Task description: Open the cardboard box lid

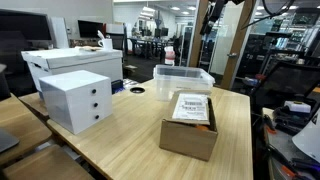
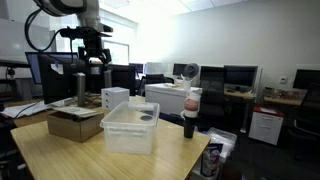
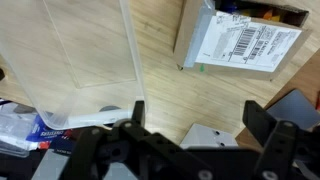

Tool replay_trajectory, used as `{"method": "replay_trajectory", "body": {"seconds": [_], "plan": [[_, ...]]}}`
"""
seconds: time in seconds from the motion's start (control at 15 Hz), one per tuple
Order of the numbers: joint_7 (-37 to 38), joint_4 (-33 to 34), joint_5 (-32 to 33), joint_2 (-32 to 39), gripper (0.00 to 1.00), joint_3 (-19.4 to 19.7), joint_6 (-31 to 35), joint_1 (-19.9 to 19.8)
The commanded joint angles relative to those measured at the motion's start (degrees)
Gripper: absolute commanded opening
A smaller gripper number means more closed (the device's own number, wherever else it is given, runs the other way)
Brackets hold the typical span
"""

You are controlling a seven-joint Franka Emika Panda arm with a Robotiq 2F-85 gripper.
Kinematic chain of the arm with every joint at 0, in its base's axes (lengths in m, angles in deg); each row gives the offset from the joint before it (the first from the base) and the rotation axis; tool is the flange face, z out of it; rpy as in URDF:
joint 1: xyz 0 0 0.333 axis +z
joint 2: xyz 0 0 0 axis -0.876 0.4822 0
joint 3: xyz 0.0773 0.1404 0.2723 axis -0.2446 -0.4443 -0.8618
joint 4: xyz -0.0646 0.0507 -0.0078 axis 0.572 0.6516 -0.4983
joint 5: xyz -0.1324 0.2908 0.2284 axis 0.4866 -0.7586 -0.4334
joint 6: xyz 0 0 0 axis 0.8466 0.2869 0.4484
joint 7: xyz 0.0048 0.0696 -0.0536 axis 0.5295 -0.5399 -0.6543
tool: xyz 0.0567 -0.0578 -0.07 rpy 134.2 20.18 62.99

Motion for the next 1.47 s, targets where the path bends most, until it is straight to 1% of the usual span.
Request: {"method": "replay_trajectory", "body": {"seconds": [0.0, 0.33, 0.6, 0.73, 0.93, 1.4], "plan": [[0.0, 0.1, -0.1, 0.0, 1.0, -0.2, -0.2, -0.2], [0.0, 0.1, -0.1, 0.0, 1.0, -0.2, -0.2, -0.2], [1.6, 0.8, 1.3, 0.2, 1.0, -0.6, -2.7, -0.9], [3.6, -0.3, 1.5, -0.5, 1.0, -1.0, -1.3, -1.3], [7.0, -2.4, 1.1, -1.1, 1.0, -1.2, -1.7, -1.7], [13.2, -7.4, -0.7, -1.2, 1.0, -1.8, -4.8, -1.6]]}}
